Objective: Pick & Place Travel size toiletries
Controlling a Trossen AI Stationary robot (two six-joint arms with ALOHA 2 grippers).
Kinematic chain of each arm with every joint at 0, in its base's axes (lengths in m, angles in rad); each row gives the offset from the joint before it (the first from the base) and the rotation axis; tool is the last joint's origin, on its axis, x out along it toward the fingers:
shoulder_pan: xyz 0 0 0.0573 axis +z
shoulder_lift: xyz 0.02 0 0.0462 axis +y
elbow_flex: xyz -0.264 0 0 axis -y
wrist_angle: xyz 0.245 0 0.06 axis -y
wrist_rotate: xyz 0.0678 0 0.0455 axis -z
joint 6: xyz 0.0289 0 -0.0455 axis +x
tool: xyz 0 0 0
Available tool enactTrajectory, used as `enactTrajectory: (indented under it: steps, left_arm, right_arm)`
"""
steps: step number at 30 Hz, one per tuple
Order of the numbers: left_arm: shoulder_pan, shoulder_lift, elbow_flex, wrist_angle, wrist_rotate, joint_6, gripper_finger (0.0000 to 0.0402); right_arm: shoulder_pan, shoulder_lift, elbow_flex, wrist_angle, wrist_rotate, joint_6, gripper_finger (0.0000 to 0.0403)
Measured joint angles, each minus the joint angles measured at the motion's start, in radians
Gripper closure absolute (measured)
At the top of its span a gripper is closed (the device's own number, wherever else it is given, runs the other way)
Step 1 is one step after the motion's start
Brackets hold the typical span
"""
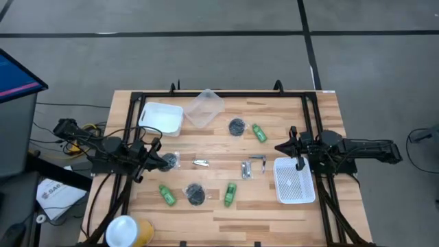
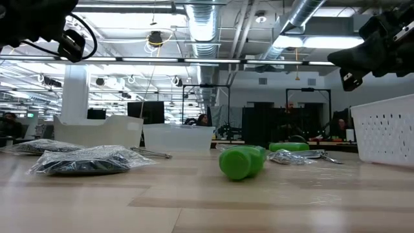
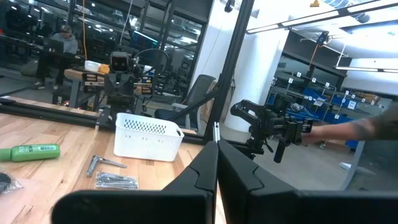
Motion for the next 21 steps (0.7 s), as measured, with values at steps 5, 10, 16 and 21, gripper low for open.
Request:
enactTrajectory:
  steps: [5,10,16,21]
  left_arm:
    - [0.0,0.0,0.0,0.0,0.0,0.0,0.0401]
    - [0.0,0.0,0.0,0.003,-0.02,0.0,0.0401]
    - [0.0,0.0,0.0,0.008,-0.039,0.0,0.0401]
    - [0.0,0.0,0.0,0.008,-0.041,0.0,0.0401]
  right_arm:
    - [0.0,0.0,0.0,0.0,0.0,0.0,0.0397]
    - [0.0,0.0,0.0,0.001,0.0,0.002,0.0397]
    - [0.0,0.0,0.0,0.082,0.002,0.227,0.0397]
    - [-0.008,0.0,0.002,0.25,0.033,0.314,0.0397]
